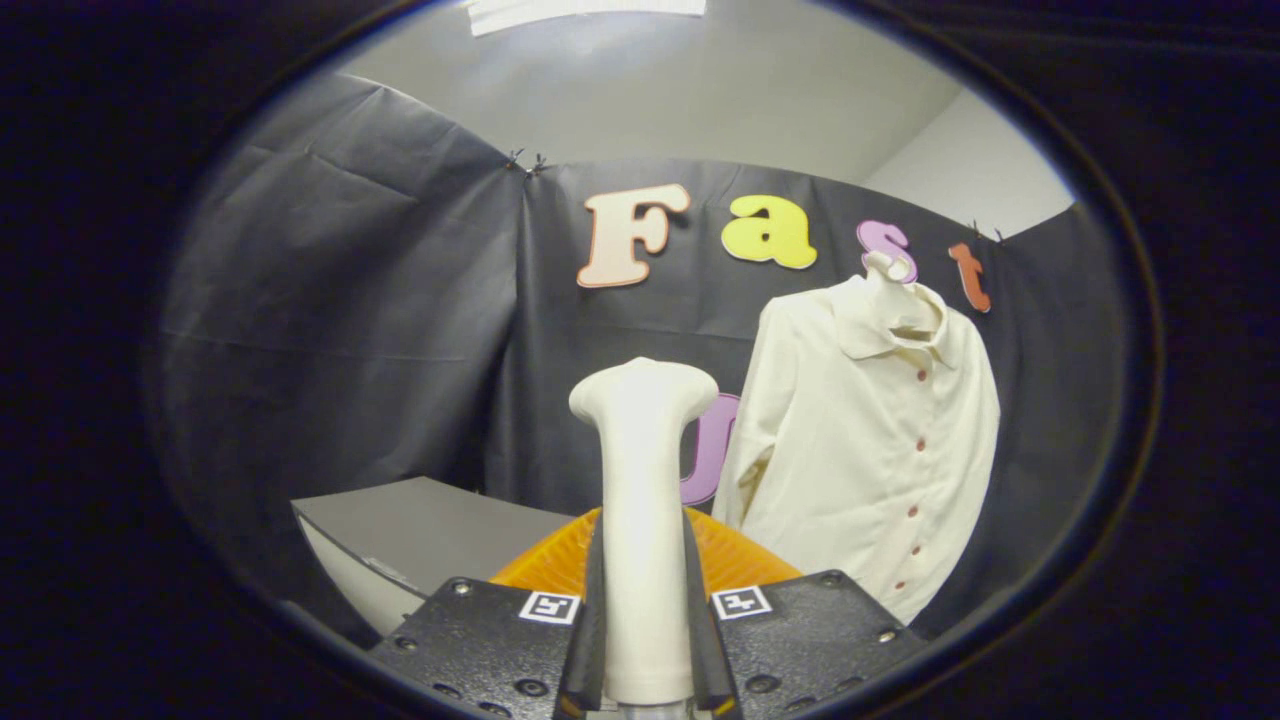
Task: Iron the clothes twice with a garment steamer, once on the left side and once on the right side.
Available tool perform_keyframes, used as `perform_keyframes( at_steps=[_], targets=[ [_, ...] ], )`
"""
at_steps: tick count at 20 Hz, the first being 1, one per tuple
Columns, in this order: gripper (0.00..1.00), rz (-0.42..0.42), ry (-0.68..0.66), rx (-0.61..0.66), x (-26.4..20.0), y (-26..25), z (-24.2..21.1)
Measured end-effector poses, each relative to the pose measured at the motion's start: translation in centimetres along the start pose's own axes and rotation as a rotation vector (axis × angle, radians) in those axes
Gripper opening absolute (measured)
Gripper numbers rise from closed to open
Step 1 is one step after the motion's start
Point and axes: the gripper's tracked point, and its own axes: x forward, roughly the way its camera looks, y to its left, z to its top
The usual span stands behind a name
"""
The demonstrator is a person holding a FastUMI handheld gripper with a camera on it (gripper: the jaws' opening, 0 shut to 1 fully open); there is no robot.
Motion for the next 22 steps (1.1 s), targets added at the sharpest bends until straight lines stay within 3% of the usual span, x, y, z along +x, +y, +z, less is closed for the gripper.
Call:
perform_keyframes(
  at_steps=[6, 13, 22],
  targets=[
    [0.34, -0.058, -0.061, 0.017, 0.5, -5.9, 0.9],
    [0.34, -0.141, -0.072, 0.039, 2.6, -12.8, -1.6],
    [0.34, -0.171, -0.062, 0.11, 6.3, -17.2, -6.1]
  ],
)
